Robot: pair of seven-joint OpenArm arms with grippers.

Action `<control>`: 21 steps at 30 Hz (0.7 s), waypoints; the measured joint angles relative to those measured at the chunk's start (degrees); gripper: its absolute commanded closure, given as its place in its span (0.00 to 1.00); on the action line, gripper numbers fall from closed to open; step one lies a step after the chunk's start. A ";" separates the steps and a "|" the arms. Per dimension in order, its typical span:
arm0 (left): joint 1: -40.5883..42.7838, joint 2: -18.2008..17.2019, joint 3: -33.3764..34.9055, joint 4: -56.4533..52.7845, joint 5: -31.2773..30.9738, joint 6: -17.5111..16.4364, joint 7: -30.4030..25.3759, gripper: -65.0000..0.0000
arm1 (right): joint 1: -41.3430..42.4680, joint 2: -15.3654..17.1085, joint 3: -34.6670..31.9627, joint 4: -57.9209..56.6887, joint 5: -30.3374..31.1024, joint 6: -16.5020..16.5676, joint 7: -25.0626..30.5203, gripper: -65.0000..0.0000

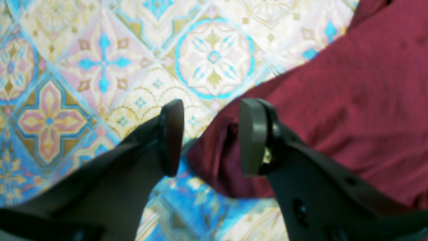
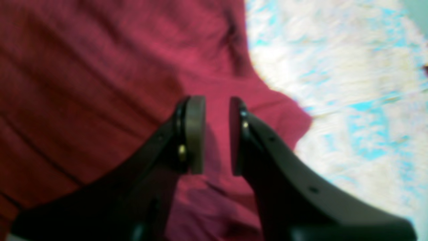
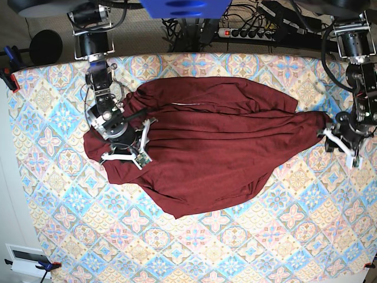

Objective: Layout the t-shirt on the table in an organized manner, then fold the t-shirt properly
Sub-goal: 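Grasp the sleeve cuff with the left gripper and drag it outward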

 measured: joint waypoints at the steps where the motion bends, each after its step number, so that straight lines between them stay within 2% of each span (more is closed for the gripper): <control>1: -1.14 0.09 0.02 -0.07 -1.07 -0.13 -0.39 0.58 | 0.02 -0.09 -0.70 -1.55 0.07 0.02 0.24 0.82; 3: -4.61 1.49 0.22 -0.94 -1.29 -0.59 -1.18 0.58 | -0.04 -0.02 -1.66 -4.22 0.00 -0.04 0.33 0.82; 5: -8.74 5.27 -0.13 -3.04 2.01 0.52 -1.31 0.59 | -0.37 0.07 -2.23 -5.66 -0.22 -0.17 0.00 0.82; 7: -12.09 9.33 0.28 -5.46 4.72 -0.15 -0.70 0.59 | 0.00 0.04 -2.64 -6.38 -0.28 -0.31 0.35 0.82; 10: -17.27 15.85 2.71 -10.88 12.28 0.15 -0.74 0.59 | 0.00 0.07 -2.71 -6.38 -0.17 -0.35 0.17 0.82; 12: -20.13 17.33 7.45 -14.86 15.37 -0.02 -1.03 0.59 | -0.79 0.31 -2.64 -6.27 0.26 -0.48 -0.13 0.82; 16: -22.75 20.79 15.56 -20.55 20.11 -0.13 -7.98 0.59 | -3.82 0.39 -2.14 -4.96 0.74 -1.73 0.17 0.82; 19: -22.16 22.51 17.66 -23.87 24.63 -0.57 -10.99 0.59 | -5.90 3.41 -2.16 -4.35 2.36 -1.46 2.67 0.82; 21: -21.81 22.67 17.66 -25.31 26.40 -0.17 -11.43 0.59 | -6.14 4.09 -2.19 -4.35 2.82 -1.42 3.10 0.82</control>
